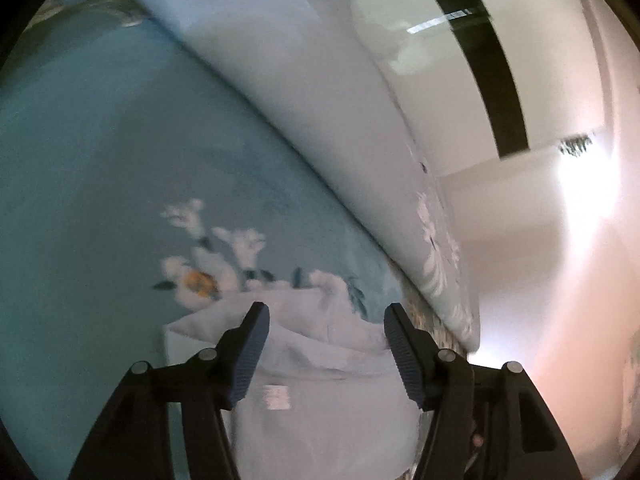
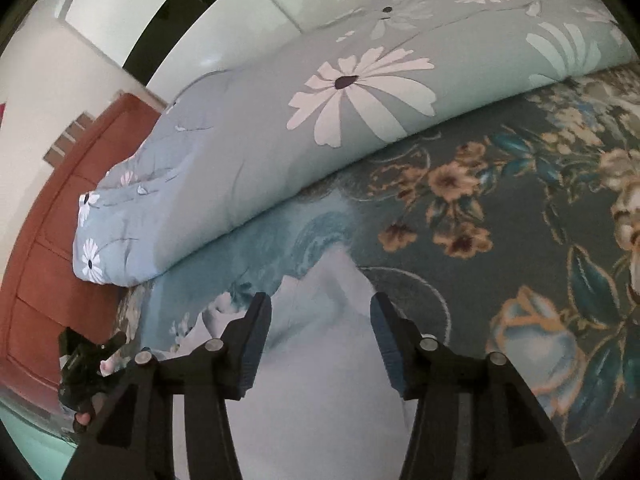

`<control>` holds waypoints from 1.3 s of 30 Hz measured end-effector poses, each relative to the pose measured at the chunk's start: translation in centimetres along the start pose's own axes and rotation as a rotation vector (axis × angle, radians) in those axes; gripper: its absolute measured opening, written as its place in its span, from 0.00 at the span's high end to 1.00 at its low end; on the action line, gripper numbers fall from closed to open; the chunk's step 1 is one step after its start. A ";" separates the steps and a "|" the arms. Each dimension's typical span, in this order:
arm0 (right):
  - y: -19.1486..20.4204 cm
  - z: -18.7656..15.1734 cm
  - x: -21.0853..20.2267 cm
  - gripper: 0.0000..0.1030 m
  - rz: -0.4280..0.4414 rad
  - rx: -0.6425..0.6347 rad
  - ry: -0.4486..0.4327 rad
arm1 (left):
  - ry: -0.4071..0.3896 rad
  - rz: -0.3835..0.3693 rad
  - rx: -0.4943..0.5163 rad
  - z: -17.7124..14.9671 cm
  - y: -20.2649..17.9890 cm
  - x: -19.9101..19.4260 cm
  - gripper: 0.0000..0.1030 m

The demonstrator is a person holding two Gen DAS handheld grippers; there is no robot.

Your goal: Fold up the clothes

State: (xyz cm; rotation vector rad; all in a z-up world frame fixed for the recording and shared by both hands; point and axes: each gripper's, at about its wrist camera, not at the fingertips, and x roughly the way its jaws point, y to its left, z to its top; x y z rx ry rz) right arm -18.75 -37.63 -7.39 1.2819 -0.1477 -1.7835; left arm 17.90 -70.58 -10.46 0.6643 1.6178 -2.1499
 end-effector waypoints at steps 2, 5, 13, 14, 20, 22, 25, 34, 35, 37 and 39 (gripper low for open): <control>-0.5 -0.5 -0.4 0.48 -0.018 0.002 0.009 | 0.000 0.053 -0.002 -0.2 0.6 -0.6 0.38; -1.4 -2.2 -1.5 0.48 -0.029 -0.025 0.041 | 0.041 0.124 0.066 -2.0 0.9 -1.4 0.38; -4.9 -9.3 -5.2 0.48 0.016 -0.029 0.123 | 0.141 0.127 0.120 -8.4 1.8 -2.9 0.38; -5.0 -9.8 -5.4 0.48 0.032 -0.021 0.128 | 0.150 0.125 0.120 -9.2 1.8 -3.0 0.38; -5.0 -12.6 -5.5 0.48 0.134 0.021 0.161 | 0.208 0.111 0.123 -13.7 1.9 -3.6 0.38; -4.1 -13.2 -4.6 0.46 0.158 0.014 0.185 | 0.232 0.100 0.116 -14.7 1.7 -3.4 0.38; -3.4 -13.3 -4.1 0.46 0.161 0.016 0.165 | 0.224 0.100 0.081 -15.0 1.6 -3.2 0.38; -4.0 -13.7 -3.9 0.91 0.215 0.138 0.149 | 0.112 0.091 -0.068 -15.5 4.1 -4.9 0.90; -4.0 -13.8 -4.0 0.92 0.211 0.145 0.144 | 0.100 0.082 -0.086 -15.6 4.1 -4.9 0.91; -3.9 -13.9 -4.7 0.93 0.208 0.145 0.131 | 0.075 0.072 -0.102 -15.8 4.0 -5.3 0.92; -3.7 -14.2 -5.8 0.93 0.214 0.133 0.115 | 0.052 0.068 -0.090 -16.2 3.5 -6.1 0.92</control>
